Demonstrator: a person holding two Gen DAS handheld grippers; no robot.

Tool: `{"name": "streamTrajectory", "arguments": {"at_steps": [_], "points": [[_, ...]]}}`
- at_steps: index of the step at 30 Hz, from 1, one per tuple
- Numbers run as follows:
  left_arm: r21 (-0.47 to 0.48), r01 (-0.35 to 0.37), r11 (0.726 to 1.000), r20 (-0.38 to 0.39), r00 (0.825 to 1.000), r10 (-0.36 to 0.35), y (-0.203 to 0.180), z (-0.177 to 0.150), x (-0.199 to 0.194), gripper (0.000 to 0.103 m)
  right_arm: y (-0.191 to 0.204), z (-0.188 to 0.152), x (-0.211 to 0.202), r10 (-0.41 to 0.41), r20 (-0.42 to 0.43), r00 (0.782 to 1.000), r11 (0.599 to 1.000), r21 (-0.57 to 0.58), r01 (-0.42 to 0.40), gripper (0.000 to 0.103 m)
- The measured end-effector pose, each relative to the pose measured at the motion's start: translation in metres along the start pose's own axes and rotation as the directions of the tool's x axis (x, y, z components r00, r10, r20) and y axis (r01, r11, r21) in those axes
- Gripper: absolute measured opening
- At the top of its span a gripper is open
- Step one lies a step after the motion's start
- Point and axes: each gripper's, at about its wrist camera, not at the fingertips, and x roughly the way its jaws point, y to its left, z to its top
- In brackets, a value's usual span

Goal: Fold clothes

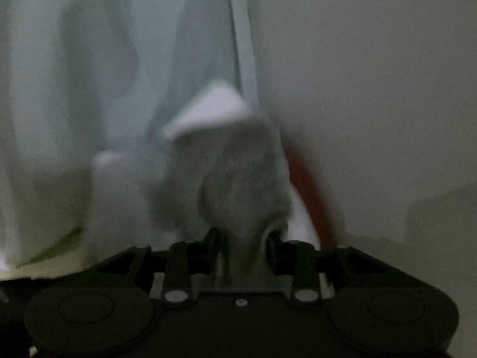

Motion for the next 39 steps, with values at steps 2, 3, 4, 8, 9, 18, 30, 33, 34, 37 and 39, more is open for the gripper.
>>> {"name": "streamTrajectory", "arguments": {"at_steps": [2,3,4,8,9,18,30,33,34,37,39], "points": [[-0.014,0.004,1.000,0.007,1.000,-0.004,0.009,-0.003,0.000,0.060,0.000,-0.010,0.005,0.003,0.011,1.000,1.000,0.013,-0.003,0.045],[-0.018,0.010,1.000,0.005,1.000,-0.010,0.010,-0.002,0.000,0.061,0.002,-0.012,0.006,-0.006,0.012,1.000,1.000,0.010,0.006,0.047],[-0.021,0.011,1.000,0.003,1.000,-0.011,0.011,-0.003,0.000,0.063,0.004,-0.014,0.006,-0.015,0.012,1.000,1.000,0.006,0.015,0.048],[-0.028,-0.005,1.000,-0.001,1.000,0.005,0.010,-0.011,-0.013,0.070,0.012,-0.019,-0.001,-0.053,0.014,0.999,0.998,-0.021,0.053,0.066],[-0.030,-0.008,1.000,-0.003,1.000,0.008,0.007,-0.014,-0.019,0.071,0.016,-0.019,-0.003,-0.063,0.016,0.998,0.997,-0.032,0.064,0.069],[0.000,0.033,0.999,0.112,0.993,-0.033,0.007,-0.060,-0.088,0.091,0.015,-0.061,-0.083,-0.086,0.107,0.991,0.995,-0.036,0.090,0.098],[0.068,0.043,0.997,0.220,0.974,-0.057,-0.015,-0.123,-0.180,0.103,0.005,-0.144,-0.206,-0.097,0.175,0.980,0.995,0.044,0.091,0.103],[0.089,0.043,0.995,0.217,0.974,-0.061,-0.017,-0.140,-0.192,0.103,0.003,-0.165,-0.228,-0.116,0.179,0.977,0.992,0.076,0.104,0.103],[0.107,0.035,0.994,0.217,0.975,-0.058,-0.019,-0.146,-0.195,0.103,0.003,-0.172,-0.231,-0.109,0.178,0.978,0.992,0.078,0.096,0.103],[0.154,0.024,0.988,0.210,0.976,-0.057,-0.023,-0.160,-0.202,0.103,0.004,-0.190,-0.241,-0.106,0.168,0.980,0.993,0.069,0.095,0.103],[0.174,0.023,0.984,0.201,0.978,-0.058,-0.024,-0.168,-0.204,0.103,0.004,-0.206,-0.250,-0.125,0.164,0.978,0.991,0.073,0.114,0.103]]}}
